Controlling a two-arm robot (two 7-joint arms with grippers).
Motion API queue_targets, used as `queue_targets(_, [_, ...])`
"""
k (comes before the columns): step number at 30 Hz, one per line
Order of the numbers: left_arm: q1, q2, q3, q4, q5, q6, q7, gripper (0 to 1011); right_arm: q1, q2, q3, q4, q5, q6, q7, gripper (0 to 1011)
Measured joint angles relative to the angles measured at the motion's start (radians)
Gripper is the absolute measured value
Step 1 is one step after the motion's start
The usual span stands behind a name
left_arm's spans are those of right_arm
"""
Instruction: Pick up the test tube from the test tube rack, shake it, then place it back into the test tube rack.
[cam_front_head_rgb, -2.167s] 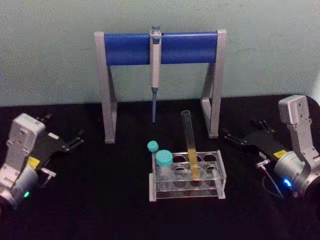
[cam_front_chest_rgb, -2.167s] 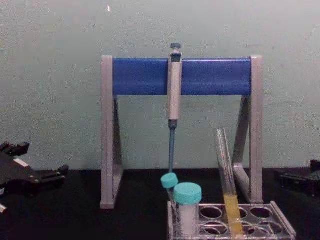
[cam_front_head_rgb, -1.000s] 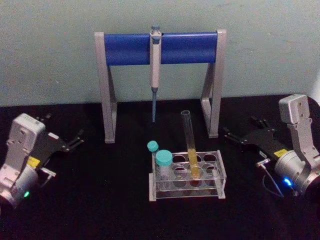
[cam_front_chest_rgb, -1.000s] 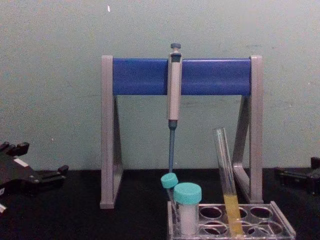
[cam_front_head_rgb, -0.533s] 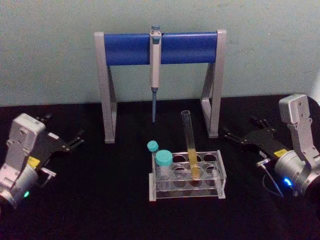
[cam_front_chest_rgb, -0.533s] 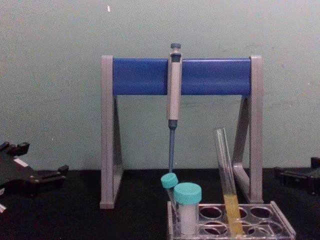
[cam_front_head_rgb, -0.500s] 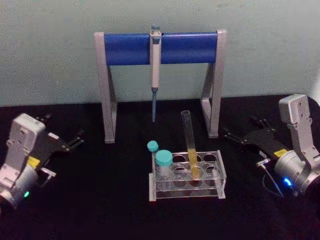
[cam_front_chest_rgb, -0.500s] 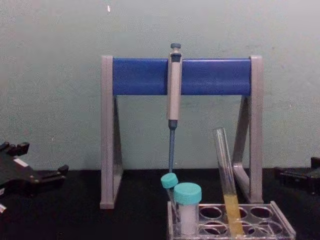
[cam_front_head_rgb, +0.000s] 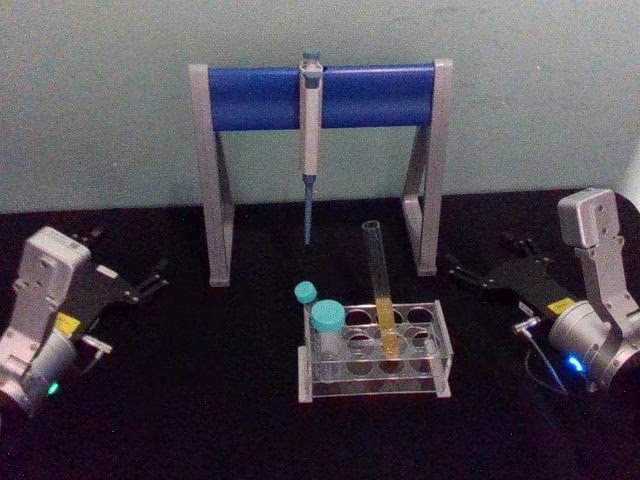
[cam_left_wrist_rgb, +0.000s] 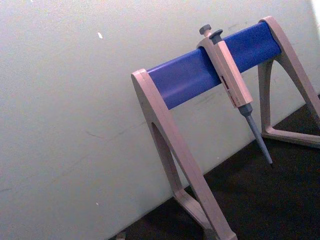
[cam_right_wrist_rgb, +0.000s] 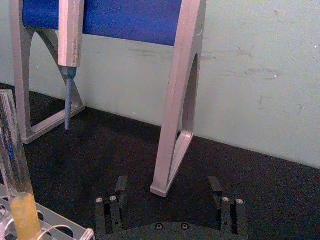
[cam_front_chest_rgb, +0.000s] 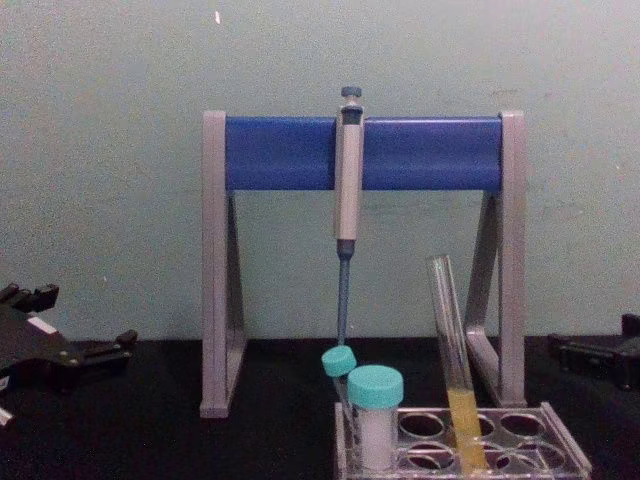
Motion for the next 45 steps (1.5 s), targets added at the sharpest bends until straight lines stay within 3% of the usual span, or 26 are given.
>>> queue_targets(45, [0.0, 0.0, 0.0, 0.0, 0.0, 0.0, 0.0, 1001, 0.0, 0.0, 0.0, 0.0, 0.0, 0.0, 0.0, 1000])
